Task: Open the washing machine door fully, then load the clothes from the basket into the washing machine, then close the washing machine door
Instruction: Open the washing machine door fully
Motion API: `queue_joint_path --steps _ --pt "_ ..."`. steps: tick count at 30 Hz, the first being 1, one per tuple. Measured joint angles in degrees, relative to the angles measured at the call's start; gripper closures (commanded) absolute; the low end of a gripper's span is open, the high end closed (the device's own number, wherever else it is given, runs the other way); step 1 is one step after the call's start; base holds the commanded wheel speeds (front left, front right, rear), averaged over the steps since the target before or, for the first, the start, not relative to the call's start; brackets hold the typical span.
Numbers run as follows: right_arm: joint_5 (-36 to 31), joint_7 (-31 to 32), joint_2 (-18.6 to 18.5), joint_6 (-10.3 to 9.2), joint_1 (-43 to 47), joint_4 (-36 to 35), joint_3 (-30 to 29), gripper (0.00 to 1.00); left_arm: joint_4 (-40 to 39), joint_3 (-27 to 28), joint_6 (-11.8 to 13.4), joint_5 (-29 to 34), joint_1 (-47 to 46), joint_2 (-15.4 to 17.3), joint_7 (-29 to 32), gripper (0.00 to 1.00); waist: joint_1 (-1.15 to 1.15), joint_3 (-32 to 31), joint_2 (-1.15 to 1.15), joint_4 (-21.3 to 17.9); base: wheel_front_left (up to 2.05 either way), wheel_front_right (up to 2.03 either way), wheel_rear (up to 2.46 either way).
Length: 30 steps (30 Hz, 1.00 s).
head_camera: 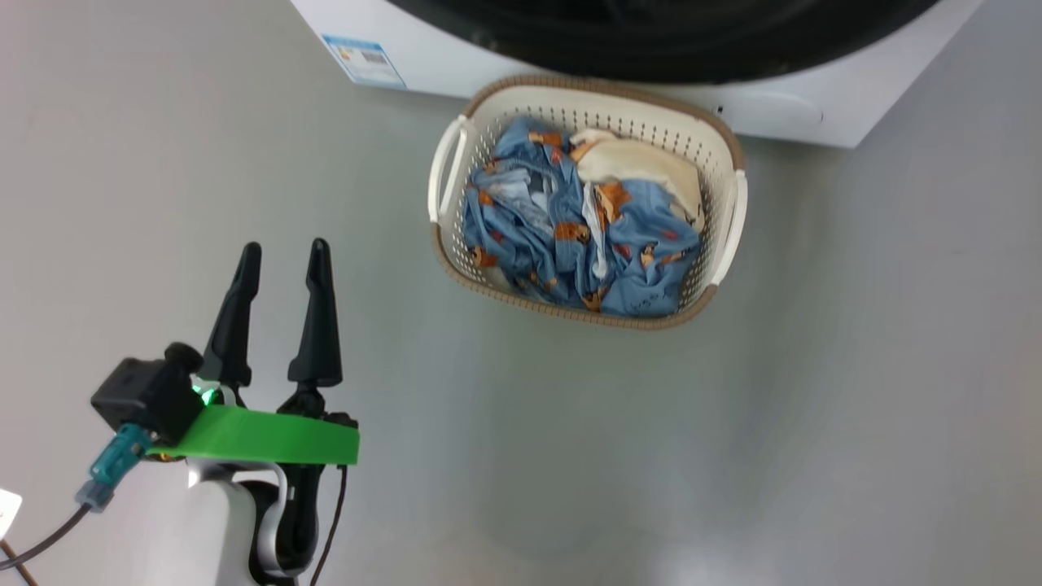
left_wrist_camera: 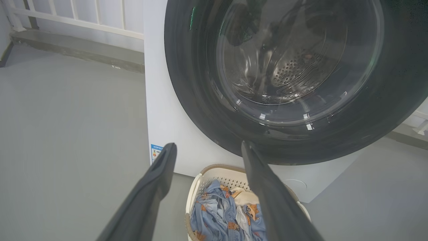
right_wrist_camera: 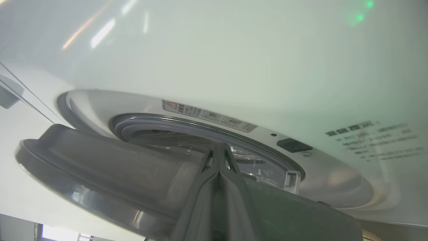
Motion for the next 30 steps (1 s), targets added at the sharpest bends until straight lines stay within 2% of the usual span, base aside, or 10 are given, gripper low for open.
queue_joint_path --steps 18,30 --pt "4.9 5.2 0.6 0.0 18.5 -4.2 1.9 1.0 1.9 1.6 -0.2 2.2 5.4 0.0 0.0 0.0 0.0 -11.0 0.0 0.8 0.0 0.0 0.0" --pt "7.2 9.1 4.2 0.0 29.8 -7.8 4.2 1.0 3.8 2.9 -1.2 4.3 10.1 0.2 0.0 0.0 0.0 -18.7 0.0 2.0 0.0 0.0 0.0"
